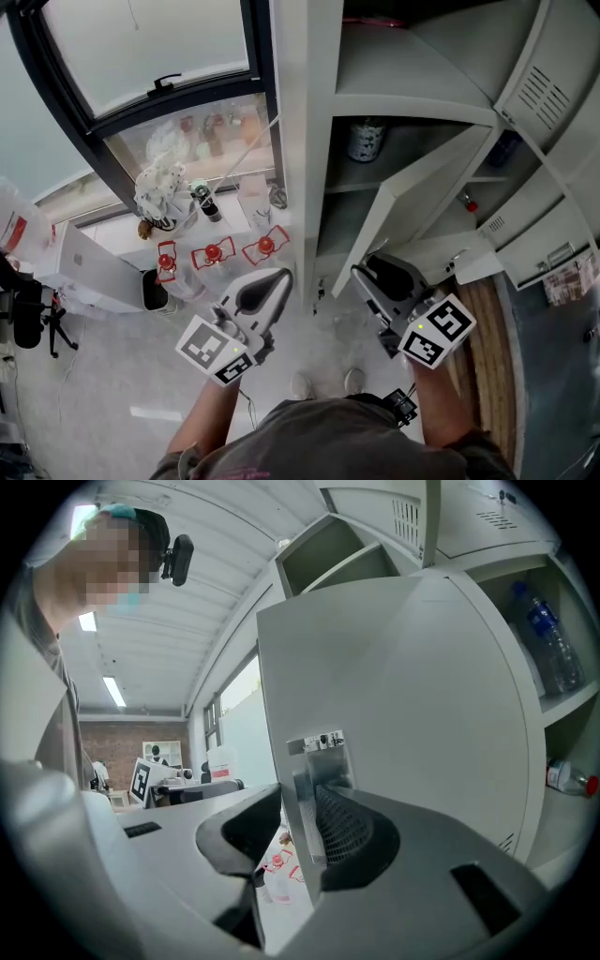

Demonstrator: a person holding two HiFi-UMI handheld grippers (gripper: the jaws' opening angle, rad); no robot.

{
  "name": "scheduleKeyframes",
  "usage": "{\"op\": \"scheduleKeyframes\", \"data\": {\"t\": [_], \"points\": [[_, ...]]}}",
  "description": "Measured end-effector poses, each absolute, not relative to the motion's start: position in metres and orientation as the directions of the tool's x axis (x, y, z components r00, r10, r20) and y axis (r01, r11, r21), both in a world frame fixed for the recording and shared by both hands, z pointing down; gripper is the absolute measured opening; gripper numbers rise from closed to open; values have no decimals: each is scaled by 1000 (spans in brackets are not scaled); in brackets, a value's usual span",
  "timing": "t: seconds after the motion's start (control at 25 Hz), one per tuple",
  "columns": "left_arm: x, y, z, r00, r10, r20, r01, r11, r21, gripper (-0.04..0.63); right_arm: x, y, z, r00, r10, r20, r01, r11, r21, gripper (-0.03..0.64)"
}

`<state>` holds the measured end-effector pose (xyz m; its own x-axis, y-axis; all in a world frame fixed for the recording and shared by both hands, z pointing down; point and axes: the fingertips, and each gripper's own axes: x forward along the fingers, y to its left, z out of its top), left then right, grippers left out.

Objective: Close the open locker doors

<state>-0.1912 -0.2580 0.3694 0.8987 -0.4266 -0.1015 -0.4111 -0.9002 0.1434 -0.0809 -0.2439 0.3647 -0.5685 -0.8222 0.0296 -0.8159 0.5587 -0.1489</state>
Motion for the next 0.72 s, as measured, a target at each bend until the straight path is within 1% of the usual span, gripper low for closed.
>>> {"op": "scheduleKeyframes", "data": {"t": [0.72], "points": [[-208,-277,372,885,-454,-102,-436,-886,159,9,-89,-279,363,-544,-839,32,-832,534,-151,104]]}}
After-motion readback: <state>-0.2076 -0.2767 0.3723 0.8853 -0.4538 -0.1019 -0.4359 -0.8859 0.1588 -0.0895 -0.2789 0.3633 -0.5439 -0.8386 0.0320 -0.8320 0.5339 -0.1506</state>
